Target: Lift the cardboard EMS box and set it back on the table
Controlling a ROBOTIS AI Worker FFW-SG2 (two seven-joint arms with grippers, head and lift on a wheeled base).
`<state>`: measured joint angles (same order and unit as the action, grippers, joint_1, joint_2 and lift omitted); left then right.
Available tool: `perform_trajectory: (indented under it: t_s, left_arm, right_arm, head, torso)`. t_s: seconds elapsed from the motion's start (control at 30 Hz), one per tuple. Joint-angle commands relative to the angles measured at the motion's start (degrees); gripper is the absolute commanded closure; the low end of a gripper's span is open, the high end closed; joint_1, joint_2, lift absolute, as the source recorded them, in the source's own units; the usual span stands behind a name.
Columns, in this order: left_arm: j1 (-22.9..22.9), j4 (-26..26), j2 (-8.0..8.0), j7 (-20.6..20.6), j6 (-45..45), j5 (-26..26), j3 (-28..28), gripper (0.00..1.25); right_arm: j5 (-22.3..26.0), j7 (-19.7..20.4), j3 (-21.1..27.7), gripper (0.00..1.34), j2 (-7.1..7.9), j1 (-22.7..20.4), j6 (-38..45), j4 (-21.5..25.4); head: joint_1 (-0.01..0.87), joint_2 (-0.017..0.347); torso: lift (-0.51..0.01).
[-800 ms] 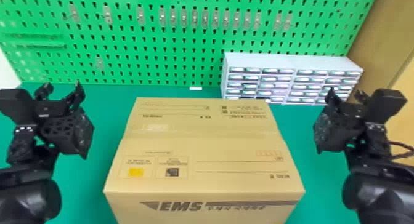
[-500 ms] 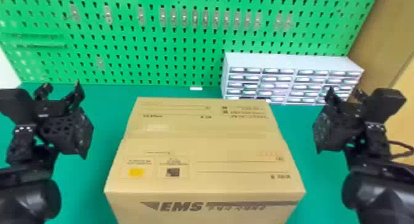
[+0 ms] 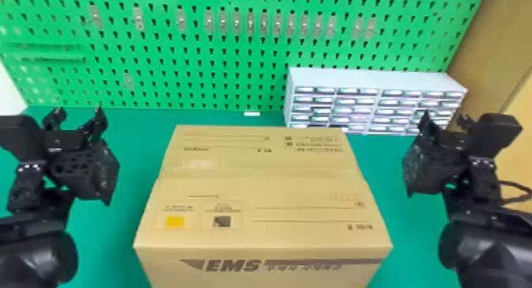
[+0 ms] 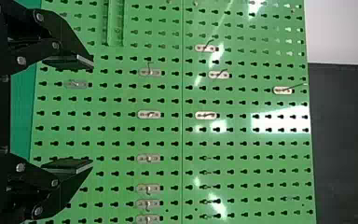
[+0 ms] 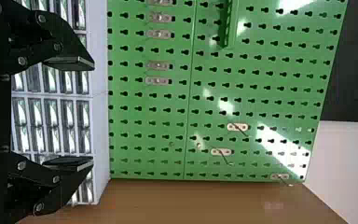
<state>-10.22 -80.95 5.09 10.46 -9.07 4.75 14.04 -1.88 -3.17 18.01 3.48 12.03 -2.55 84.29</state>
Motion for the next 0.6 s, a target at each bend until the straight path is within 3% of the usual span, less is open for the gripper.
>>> perform_trajectory:
  t_s: [0.0,0.57]
  left_arm:
    - [-0.1,0.0,0.0,0.0,0.0,0.1,0.2,0.49]
    - [0.0,0.0,0.0,0.0,-0.1,0.1,0.1,0.49]
  right_arm:
    - [-0.6,0.0,0.5,0.53,-0.41,0.0,-0.3,0.0]
    - [-1.5,0.0,0.4,0.53,-0.67,0.0,-1.1,0.0]
  head:
    - [0.678,-0.015]
    - [0.678,-0.015]
  torso:
    - [0.0]
    - [0.0]
